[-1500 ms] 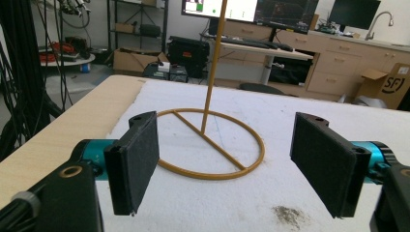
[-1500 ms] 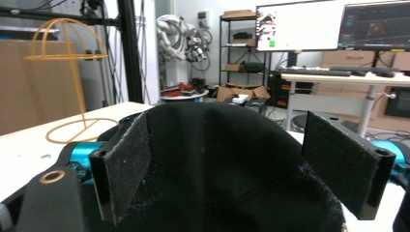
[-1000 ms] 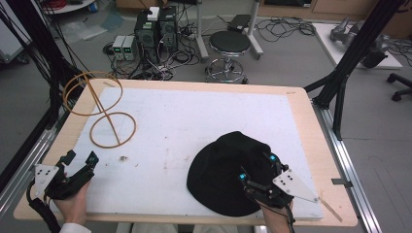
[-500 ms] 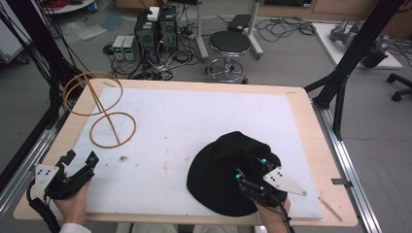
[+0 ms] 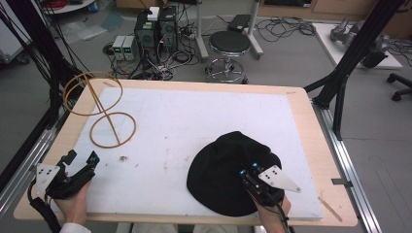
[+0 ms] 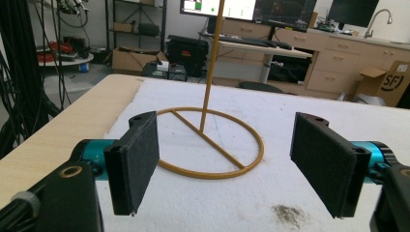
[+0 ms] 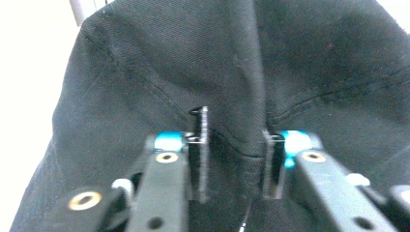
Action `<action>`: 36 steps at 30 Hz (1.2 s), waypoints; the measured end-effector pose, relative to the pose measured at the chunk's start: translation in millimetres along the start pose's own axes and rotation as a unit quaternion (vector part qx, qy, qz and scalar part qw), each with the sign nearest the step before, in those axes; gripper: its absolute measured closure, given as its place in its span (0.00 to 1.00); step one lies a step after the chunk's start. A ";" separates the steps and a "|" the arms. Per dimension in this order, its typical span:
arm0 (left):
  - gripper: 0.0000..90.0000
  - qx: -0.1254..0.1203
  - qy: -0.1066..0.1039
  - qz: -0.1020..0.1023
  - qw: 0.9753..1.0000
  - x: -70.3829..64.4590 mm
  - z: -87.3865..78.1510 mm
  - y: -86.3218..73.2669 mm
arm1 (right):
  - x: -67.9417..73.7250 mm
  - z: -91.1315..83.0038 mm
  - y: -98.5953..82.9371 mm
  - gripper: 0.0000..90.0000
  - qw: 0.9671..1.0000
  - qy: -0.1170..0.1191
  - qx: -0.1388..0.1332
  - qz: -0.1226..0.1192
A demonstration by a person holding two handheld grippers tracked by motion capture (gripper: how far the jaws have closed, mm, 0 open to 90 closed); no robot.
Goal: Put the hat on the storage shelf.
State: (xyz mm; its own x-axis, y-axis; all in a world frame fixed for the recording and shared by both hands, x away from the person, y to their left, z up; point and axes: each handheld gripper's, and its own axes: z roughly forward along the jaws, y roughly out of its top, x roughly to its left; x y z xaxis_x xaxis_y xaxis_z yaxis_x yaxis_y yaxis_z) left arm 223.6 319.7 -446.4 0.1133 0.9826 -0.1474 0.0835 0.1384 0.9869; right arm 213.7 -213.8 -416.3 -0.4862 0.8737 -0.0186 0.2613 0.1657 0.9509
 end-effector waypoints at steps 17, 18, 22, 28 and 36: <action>0.29 0.001 -0.002 -0.001 1.000 0.7 0.5 -0.1 | -2.3 -1.9 0.5 0.95 1.000 0.007 -0.004 0.022; 0.29 0.001 -0.002 -0.001 1.000 0.3 0.5 -0.2 | -2.3 -2.2 0.5 0.95 1.000 0.007 -0.005 0.022; 0.29 0.004 -0.007 0.005 1.000 -2.0 1.8 -0.6 | -2.9 -3.1 0.8 0.95 1.000 0.010 -0.007 0.022; 0.29 0.004 -0.011 0.008 1.000 -3.7 3.2 -0.6 | -3.6 -4.6 2.3 0.95 1.000 0.007 -0.016 0.025; 0.29 0.004 -0.009 0.010 1.000 -2.1 2.0 -0.6 | -2.8 -5.7 7.6 0.95 0.999 -0.002 -0.045 0.010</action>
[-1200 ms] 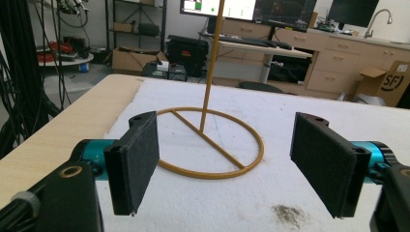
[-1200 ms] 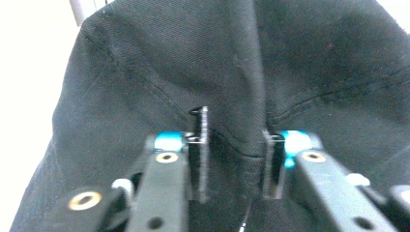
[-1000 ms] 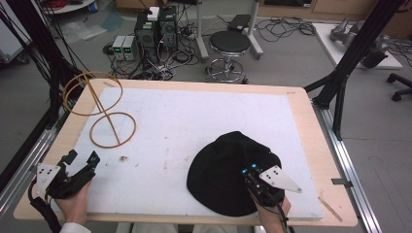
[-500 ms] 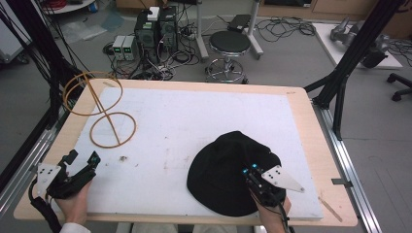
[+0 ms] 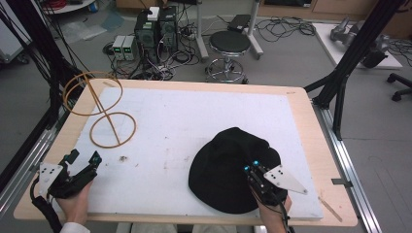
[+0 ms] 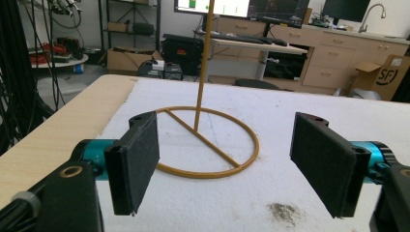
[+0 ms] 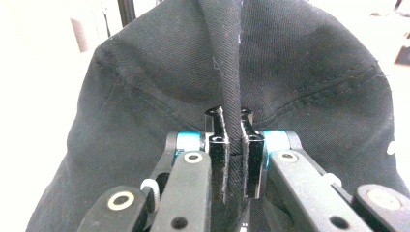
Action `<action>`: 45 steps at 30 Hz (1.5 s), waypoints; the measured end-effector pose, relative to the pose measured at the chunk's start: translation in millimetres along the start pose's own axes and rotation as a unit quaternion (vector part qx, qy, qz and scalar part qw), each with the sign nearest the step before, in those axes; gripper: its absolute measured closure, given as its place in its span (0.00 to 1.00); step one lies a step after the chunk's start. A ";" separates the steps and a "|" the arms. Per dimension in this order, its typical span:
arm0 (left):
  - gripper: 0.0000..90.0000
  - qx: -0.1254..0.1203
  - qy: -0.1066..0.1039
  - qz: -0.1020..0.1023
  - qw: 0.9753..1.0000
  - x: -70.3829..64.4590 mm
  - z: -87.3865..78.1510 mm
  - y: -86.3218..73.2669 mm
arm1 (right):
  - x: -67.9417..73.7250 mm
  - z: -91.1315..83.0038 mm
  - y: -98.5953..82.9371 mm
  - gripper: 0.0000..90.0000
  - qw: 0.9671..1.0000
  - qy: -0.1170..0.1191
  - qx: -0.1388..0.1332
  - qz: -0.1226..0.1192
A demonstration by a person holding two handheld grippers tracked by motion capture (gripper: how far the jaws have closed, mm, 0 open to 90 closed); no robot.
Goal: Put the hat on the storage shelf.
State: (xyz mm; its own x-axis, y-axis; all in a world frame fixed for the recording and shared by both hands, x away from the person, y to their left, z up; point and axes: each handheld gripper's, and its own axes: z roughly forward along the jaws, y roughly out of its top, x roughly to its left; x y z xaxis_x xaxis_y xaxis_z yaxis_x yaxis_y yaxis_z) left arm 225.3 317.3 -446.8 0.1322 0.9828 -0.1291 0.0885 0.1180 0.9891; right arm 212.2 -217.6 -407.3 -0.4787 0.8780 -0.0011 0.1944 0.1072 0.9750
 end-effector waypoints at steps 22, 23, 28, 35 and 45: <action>0.29 0.002 -0.002 0.007 1.000 -0.4 -2.9 -0.2 | 2.4 11.7 37.1 0.95 0.996 -0.011 -0.088 0.021; 0.29 0.002 -0.002 0.007 1.000 -0.5 -2.8 -0.2 | 2.5 12.8 39.3 0.95 0.995 -0.011 -0.092 0.022; 0.29 0.001 -0.004 0.005 1.000 -1.6 -1.1 0.1 | 4.2 18.4 59.0 0.95 0.994 -0.008 -0.111 0.020; 0.29 0.002 -0.008 0.005 1.000 -2.5 1.5 0.3 | 11.6 25.1 84.5 0.95 0.991 0.002 -0.133 0.014; 0.29 0.000 -0.011 0.002 1.000 -4.4 4.0 0.3 | 18.9 46.1 110.0 0.95 0.990 0.014 -0.140 0.017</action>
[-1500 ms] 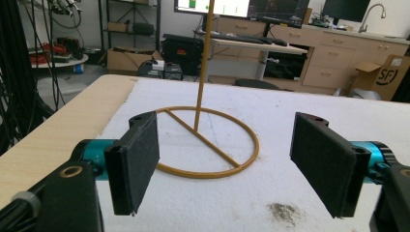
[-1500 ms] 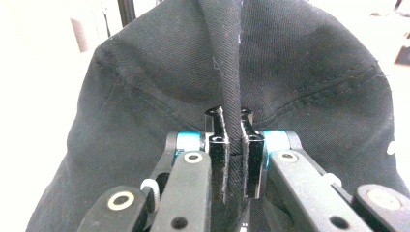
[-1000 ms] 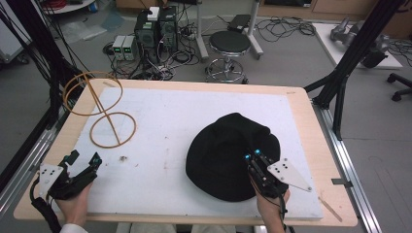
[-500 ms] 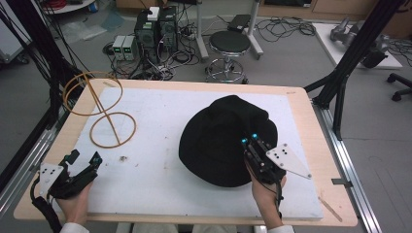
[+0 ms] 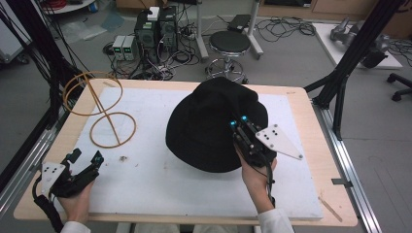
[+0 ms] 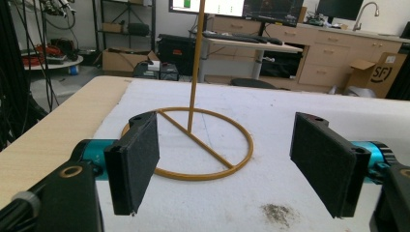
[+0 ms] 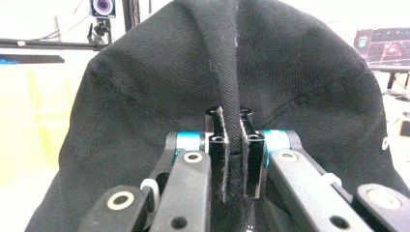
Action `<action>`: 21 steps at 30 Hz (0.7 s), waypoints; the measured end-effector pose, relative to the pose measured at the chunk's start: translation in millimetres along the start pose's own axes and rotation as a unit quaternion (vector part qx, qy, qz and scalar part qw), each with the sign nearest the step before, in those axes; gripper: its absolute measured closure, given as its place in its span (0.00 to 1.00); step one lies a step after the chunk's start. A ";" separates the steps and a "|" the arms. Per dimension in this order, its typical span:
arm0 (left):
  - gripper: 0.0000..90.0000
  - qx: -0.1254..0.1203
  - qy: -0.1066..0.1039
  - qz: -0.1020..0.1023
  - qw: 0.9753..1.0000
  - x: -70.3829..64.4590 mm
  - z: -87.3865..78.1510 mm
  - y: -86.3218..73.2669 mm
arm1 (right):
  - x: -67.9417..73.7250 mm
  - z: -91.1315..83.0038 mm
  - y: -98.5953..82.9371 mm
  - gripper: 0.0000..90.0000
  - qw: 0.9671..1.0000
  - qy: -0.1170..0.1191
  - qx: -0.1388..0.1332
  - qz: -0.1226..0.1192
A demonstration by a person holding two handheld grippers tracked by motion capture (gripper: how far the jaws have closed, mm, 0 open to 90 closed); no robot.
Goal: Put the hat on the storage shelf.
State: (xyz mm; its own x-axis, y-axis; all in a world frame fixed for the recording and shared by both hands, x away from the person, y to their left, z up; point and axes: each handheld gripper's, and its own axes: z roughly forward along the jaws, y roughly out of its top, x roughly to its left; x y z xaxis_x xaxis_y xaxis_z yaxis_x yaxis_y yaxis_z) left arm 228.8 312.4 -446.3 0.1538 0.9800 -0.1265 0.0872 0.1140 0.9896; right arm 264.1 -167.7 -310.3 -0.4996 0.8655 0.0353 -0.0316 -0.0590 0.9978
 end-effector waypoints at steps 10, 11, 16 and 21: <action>0.29 0.000 0.003 -0.003 1.000 2.4 0.4 0.0 | 1.3 43.6 22.4 0.95 1.000 0.007 -0.006 0.027; 0.29 0.000 0.003 -0.003 1.000 2.4 0.4 0.0 | 1.3 43.6 22.4 0.95 1.000 0.007 -0.006 0.027; 0.29 0.003 0.001 0.000 1.000 1.8 1.5 -0.2 | 10.7 63.2 38.3 0.95 1.000 0.016 -0.017 0.016; 0.29 0.002 0.000 0.000 1.000 1.7 3.0 -0.3 | 19.7 76.9 48.6 0.95 0.999 0.026 -0.024 0.015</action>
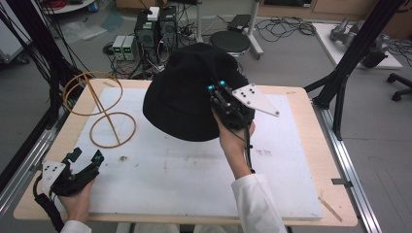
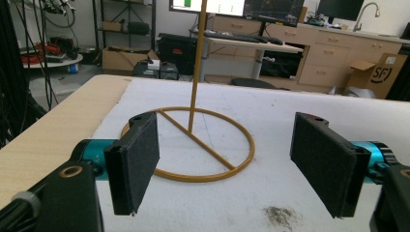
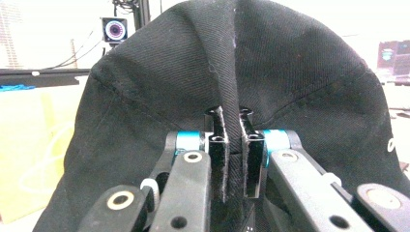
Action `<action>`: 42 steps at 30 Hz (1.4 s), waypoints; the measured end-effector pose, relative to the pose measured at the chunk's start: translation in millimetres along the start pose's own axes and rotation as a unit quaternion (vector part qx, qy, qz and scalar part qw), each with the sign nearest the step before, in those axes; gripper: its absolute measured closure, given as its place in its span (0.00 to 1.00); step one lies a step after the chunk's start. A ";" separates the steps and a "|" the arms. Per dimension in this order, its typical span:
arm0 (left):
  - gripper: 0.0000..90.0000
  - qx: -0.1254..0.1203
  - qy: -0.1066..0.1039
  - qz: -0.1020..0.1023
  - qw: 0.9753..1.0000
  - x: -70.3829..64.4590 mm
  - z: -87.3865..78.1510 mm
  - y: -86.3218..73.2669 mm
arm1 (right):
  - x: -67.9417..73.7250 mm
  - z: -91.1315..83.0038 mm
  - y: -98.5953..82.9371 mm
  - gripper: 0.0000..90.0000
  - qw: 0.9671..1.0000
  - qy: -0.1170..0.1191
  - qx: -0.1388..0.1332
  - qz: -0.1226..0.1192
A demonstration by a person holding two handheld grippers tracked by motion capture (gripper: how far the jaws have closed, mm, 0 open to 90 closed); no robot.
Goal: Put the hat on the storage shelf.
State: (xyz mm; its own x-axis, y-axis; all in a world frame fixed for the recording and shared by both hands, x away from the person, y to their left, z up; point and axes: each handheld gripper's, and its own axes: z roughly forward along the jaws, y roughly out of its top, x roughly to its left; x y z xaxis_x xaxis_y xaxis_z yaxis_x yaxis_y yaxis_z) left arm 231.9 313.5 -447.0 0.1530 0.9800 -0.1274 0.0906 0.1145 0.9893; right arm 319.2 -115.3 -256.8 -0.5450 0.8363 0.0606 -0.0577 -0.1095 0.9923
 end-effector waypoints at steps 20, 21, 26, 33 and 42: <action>0.29 -0.003 0.003 0.001 1.000 1.6 -3.3 -0.2 | 54.9 96.7 20.1 0.95 0.998 0.051 -0.006 0.027; 0.29 -0.002 0.004 0.001 1.000 2.3 -4.0 0.0 | 58.5 101.2 19.7 0.95 0.998 0.054 -0.007 0.028; 0.29 -0.005 0.010 -0.005 1.000 5.7 -4.7 0.1 | 81.0 121.8 17.2 0.95 0.997 0.077 -0.011 0.024; 0.29 -0.005 0.009 -0.005 1.000 6.1 -4.9 0.1 | 114.5 153.5 7.7 0.95 0.994 0.107 -0.027 0.026; 0.29 -0.006 0.013 -0.008 1.000 8.9 -7.2 0.2 | 137.5 184.4 -11.0 0.95 0.990 0.123 -0.044 0.051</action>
State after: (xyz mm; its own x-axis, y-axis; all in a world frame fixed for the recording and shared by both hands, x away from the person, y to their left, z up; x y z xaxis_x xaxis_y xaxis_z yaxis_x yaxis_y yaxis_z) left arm 226.3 323.4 -447.4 0.1259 0.9818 -0.1424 0.0803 0.1330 0.9879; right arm 399.1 100.0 -239.4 -0.7381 0.6636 0.1218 -0.0575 -0.2418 0.9686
